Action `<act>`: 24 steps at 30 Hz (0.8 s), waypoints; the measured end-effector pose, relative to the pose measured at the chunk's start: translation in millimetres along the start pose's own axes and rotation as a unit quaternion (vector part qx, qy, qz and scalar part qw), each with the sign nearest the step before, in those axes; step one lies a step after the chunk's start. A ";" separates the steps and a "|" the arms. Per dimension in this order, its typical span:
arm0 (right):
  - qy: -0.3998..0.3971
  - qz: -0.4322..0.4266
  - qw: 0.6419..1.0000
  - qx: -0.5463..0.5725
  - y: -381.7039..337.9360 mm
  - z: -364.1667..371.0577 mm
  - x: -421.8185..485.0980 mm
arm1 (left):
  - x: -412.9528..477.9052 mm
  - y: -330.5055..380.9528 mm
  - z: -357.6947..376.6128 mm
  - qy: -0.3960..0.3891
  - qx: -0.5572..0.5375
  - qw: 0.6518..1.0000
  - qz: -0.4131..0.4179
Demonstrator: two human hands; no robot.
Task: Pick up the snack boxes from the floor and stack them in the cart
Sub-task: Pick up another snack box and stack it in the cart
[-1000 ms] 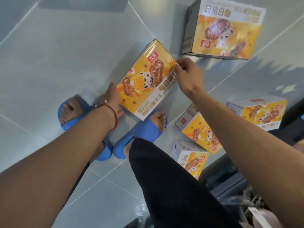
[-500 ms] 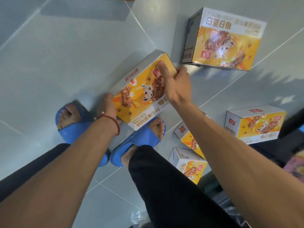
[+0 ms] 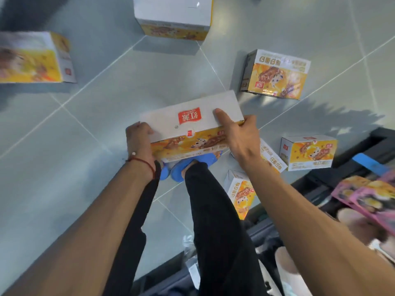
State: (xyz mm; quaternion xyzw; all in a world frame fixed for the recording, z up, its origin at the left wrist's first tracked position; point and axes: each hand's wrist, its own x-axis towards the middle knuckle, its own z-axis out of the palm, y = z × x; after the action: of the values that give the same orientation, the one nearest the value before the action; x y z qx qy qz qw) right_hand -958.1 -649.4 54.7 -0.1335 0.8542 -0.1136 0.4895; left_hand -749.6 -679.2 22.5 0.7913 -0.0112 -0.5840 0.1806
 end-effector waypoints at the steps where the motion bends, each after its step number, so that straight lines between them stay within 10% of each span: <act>1: -0.005 -0.002 1.000 0.004 -6.3 -4.1 -18.6 | -18.9 10.9 -11.5 -0.006 0.002 1.000 -0.003; 24: -0.183 -0.202 0.959 0.084 -71.3 -60.8 -332.8 | -297.5 70.2 -225.6 -0.021 0.030 0.974 0.224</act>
State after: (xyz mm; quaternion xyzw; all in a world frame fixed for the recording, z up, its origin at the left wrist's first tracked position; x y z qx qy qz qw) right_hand -841.0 -599.5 376.3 -0.2797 0.6927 -0.2553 0.6138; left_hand -621.0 -615.2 374.2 0.7614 -0.2096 -0.5443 0.2830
